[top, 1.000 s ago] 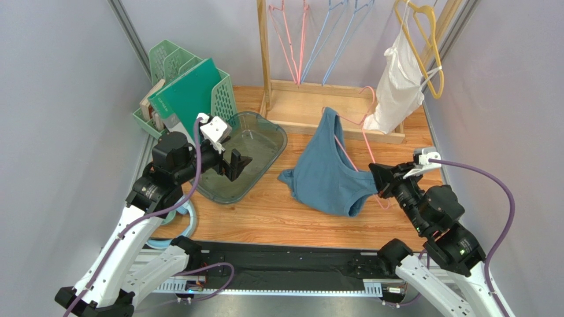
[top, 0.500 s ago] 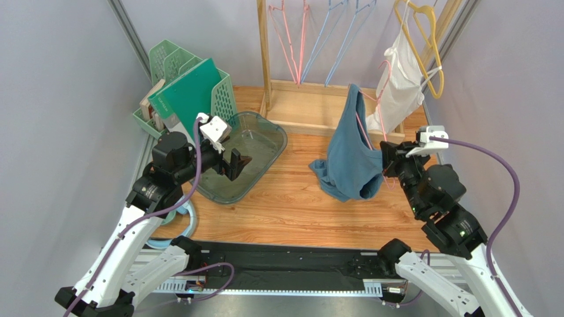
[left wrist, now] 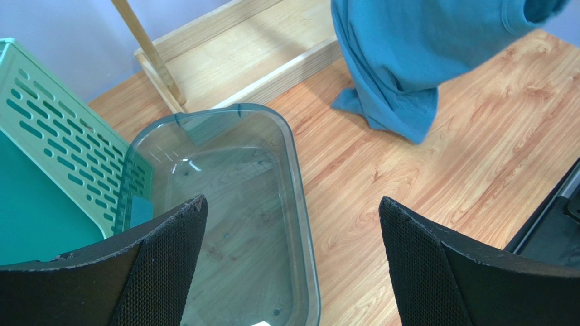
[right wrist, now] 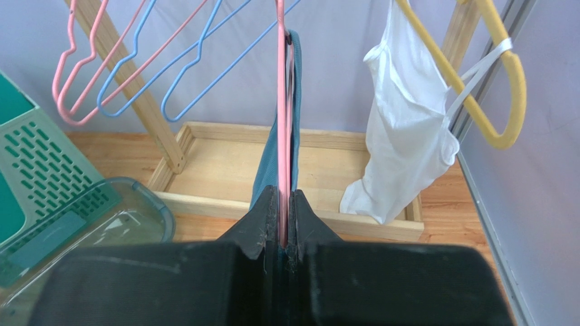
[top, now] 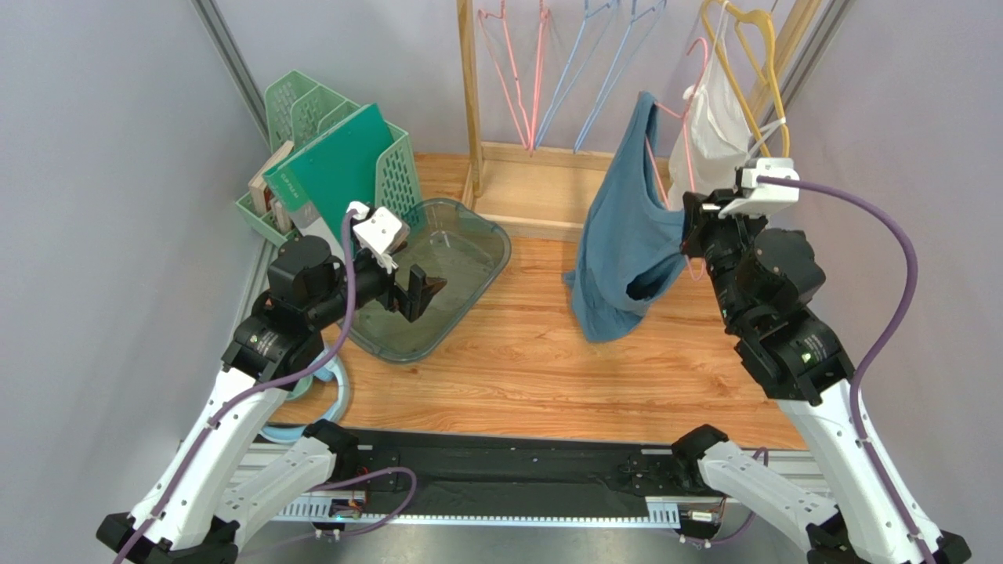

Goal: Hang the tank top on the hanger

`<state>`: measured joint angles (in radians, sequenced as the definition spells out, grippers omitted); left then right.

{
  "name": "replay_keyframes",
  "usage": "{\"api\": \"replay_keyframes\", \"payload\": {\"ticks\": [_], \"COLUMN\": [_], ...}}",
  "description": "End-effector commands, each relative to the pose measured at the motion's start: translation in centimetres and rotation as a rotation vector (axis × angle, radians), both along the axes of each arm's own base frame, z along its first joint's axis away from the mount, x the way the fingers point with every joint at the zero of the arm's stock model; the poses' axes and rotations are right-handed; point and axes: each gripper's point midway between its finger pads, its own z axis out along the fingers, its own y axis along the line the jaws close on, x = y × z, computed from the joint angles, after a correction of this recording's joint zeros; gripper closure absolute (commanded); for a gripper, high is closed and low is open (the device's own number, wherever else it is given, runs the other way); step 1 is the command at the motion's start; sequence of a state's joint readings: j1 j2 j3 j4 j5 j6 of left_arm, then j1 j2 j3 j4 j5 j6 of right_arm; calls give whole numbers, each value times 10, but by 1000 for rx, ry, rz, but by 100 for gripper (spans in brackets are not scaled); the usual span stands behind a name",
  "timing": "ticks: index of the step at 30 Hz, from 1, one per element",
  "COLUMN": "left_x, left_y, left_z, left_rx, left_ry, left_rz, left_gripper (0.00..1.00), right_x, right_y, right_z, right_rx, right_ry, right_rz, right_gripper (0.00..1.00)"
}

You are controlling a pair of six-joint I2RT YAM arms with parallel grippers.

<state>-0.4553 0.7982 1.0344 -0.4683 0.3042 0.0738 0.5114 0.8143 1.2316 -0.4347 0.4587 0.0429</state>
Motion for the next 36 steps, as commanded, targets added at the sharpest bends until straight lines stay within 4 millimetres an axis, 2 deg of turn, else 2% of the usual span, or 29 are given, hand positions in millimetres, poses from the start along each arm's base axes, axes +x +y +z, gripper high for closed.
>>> {"api": "replay_keyframes", "payload": {"ticks": [1, 12, 13, 14, 20, 21, 23, 27, 29, 30, 31, 36], "left_x": [1, 1, 0, 1, 2, 2, 2, 2, 2, 2, 2, 3], "left_y": [3, 5, 4, 5, 5, 6, 6, 6, 6, 6, 5, 7], "left_z": [9, 9, 9, 9, 7, 7, 7, 6, 6, 6, 5, 5], "left_rx": [-16, -9, -9, -9, -1, 0, 0, 3, 2, 1, 4, 8], "left_ry": [-41, -50, -50, -50, -46, -47, -47, -46, -46, -46, -45, -46], "left_rz": [10, 16, 14, 16, 19, 21, 21, 22, 24, 22, 22, 27], "left_gripper": [1, 1, 1, 1, 1, 1, 1, 1, 1, 1, 1, 1], "right_x": [8, 54, 53, 62, 77, 87, 92, 118, 125, 126, 135, 149], "right_y": [-6, -27, -27, -27, -29, -28, -28, -28, -29, -30, -30, -40], "right_z": [60, 93, 104, 103, 130, 126, 133, 129, 131, 138, 134, 138], "right_rx": [51, 64, 64, 57, 31, 25, 25, 18, 16, 19, 17, 39], "right_ry": [-159, -200, -220, -210, -258, -242, -253, -231, -229, -244, -231, -232], "right_rz": [-3, -41, -33, -36, -31, -34, -31, -35, -37, -40, -45, -76], "right_gripper": [100, 100, 100, 100, 100, 100, 100, 100, 100, 100, 100, 100]}}
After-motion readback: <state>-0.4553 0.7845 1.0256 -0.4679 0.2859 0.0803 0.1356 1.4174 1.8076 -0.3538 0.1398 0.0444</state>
